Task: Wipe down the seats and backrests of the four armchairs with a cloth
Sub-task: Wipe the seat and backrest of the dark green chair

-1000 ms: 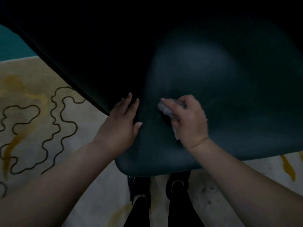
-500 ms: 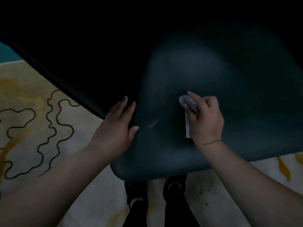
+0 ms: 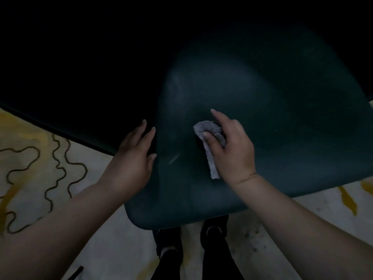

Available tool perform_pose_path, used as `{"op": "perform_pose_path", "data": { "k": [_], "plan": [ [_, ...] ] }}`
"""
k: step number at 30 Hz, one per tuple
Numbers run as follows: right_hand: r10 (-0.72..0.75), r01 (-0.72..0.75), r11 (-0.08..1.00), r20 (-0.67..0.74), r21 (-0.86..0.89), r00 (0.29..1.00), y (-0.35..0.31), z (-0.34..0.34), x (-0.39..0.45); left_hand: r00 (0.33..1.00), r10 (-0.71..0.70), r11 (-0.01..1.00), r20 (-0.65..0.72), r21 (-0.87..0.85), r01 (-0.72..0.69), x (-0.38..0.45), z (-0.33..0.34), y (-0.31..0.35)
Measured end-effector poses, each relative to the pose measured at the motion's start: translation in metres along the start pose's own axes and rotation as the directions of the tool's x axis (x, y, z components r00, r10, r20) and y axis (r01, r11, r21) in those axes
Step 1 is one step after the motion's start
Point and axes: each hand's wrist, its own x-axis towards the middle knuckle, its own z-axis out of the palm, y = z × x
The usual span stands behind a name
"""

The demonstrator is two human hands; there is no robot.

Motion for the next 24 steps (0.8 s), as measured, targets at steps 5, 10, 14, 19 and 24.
{"op": "perform_pose_path", "data": {
  "k": [5,10,14,19,24],
  "plan": [
    [-0.052,0.051,0.996,-0.001,-0.070,0.999,-0.014,0.011,0.005,0.998,-0.063,0.996,-0.020,-0.060,0.062,-0.006,0.000,-0.003],
    [-0.157,0.156,0.985,-0.008,-0.072,0.988,-0.002,0.006,0.003,0.998,-0.056,0.996,-0.013,-0.074,0.055,-0.012,0.004,-0.007],
    [-0.106,0.141,0.954,0.142,-0.265,0.984,0.001,0.003,-0.016,0.998,-0.063,0.995,-0.020,-0.074,0.061,-0.011,0.006,-0.006],
    [-0.223,0.229,0.973,0.126,-0.034,0.967,-0.012,0.014,-0.011,0.998,-0.051,0.996,-0.020,-0.070,0.050,-0.013,0.005,-0.006],
    [-0.339,0.386,0.920,0.349,-0.072,0.873,-0.024,0.030,-0.033,0.999,-0.034,0.998,-0.012,-0.052,0.034,-0.013,0.004,-0.008]
  ]
}}
